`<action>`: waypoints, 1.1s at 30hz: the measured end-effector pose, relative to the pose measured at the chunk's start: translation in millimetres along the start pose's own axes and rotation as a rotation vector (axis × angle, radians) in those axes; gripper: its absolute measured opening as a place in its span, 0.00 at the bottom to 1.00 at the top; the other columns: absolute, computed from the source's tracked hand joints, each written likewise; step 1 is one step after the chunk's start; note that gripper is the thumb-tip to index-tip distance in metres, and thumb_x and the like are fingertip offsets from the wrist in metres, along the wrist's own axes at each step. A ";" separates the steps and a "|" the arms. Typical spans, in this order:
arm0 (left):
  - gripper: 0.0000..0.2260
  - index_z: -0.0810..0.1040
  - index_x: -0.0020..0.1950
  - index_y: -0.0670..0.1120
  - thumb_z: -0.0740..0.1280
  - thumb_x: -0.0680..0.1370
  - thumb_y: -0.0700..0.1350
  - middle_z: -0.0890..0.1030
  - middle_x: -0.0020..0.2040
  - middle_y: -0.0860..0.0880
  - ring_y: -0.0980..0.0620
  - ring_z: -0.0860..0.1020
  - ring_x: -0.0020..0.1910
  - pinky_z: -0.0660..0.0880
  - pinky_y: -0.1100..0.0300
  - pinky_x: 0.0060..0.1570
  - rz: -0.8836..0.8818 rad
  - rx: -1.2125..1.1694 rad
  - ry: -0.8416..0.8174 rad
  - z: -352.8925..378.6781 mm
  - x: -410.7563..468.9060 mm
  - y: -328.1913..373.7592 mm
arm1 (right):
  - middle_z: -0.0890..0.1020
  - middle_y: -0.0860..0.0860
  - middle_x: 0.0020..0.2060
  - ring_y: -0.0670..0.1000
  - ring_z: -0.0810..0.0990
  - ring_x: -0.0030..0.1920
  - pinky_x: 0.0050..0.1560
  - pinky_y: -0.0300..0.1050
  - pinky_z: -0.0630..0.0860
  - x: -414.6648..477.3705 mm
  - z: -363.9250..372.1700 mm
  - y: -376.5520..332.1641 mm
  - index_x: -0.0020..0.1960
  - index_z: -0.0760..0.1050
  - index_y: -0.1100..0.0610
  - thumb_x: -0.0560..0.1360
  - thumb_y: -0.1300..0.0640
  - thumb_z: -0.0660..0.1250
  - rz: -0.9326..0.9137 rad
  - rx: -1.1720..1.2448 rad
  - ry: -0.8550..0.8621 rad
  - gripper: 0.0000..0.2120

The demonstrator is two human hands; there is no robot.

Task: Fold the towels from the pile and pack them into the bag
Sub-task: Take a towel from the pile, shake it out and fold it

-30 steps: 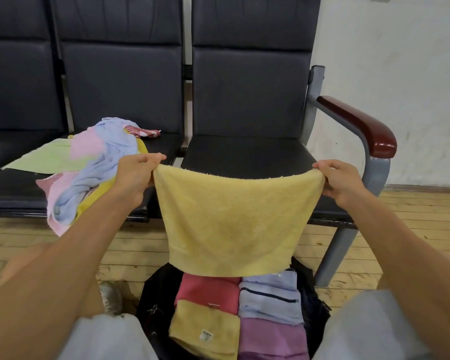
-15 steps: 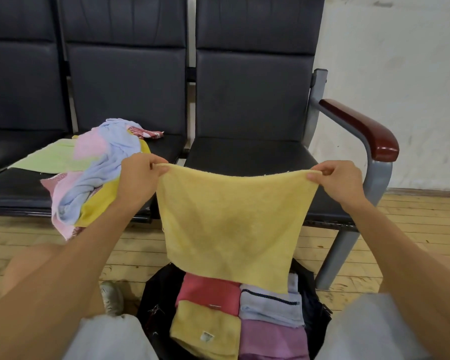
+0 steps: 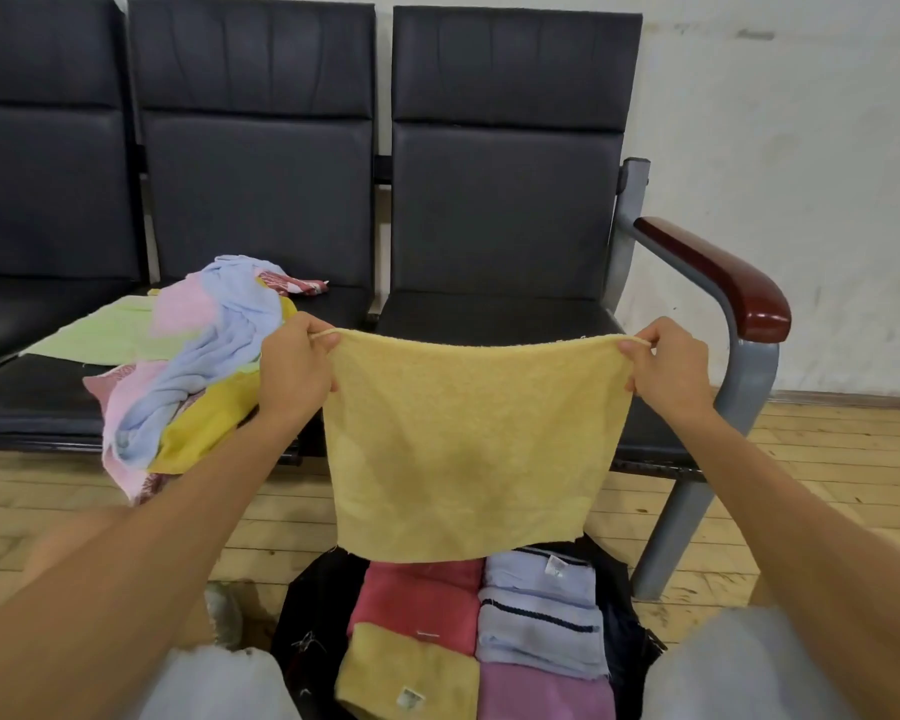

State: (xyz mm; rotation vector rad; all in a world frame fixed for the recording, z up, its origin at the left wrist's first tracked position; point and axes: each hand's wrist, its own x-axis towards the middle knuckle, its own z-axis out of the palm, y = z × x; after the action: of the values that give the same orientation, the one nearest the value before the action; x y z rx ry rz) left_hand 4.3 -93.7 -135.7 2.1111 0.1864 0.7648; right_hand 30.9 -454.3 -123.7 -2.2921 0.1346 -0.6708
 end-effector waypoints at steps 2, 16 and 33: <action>0.03 0.72 0.51 0.44 0.61 0.82 0.42 0.79 0.42 0.42 0.46 0.80 0.29 0.80 0.48 0.38 -0.082 -0.098 -0.029 8.5 6.3 6.2 | 0.78 0.58 0.49 0.55 0.82 0.37 0.32 0.40 0.75 8.9 5.5 -2.3 0.52 0.70 0.56 0.81 0.56 0.63 0.064 0.048 -0.031 0.05; 0.06 0.72 0.48 0.48 0.60 0.82 0.39 0.76 0.46 0.51 0.48 0.80 0.50 0.79 0.51 0.54 -0.167 -0.319 -0.114 95.2 88.9 -1.3 | 0.80 0.52 0.48 0.56 0.76 0.55 0.58 0.52 0.74 87.6 75.6 10.4 0.53 0.79 0.56 0.81 0.59 0.57 0.075 0.154 0.115 0.11; 0.05 0.73 0.49 0.49 0.60 0.82 0.40 0.76 0.48 0.48 0.53 0.77 0.48 0.75 0.58 0.50 -0.066 -0.208 -0.353 81.7 65.5 -32.2 | 0.81 0.55 0.48 0.51 0.79 0.47 0.50 0.40 0.72 80.5 59.2 45.7 0.56 0.78 0.60 0.82 0.59 0.57 -0.068 -0.091 -0.059 0.11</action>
State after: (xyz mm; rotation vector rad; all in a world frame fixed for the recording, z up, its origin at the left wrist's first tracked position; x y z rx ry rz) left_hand 108.7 -103.9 -167.0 1.9917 -0.0144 0.3467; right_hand 134.3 -473.4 -155.7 -2.4105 0.0600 -0.6426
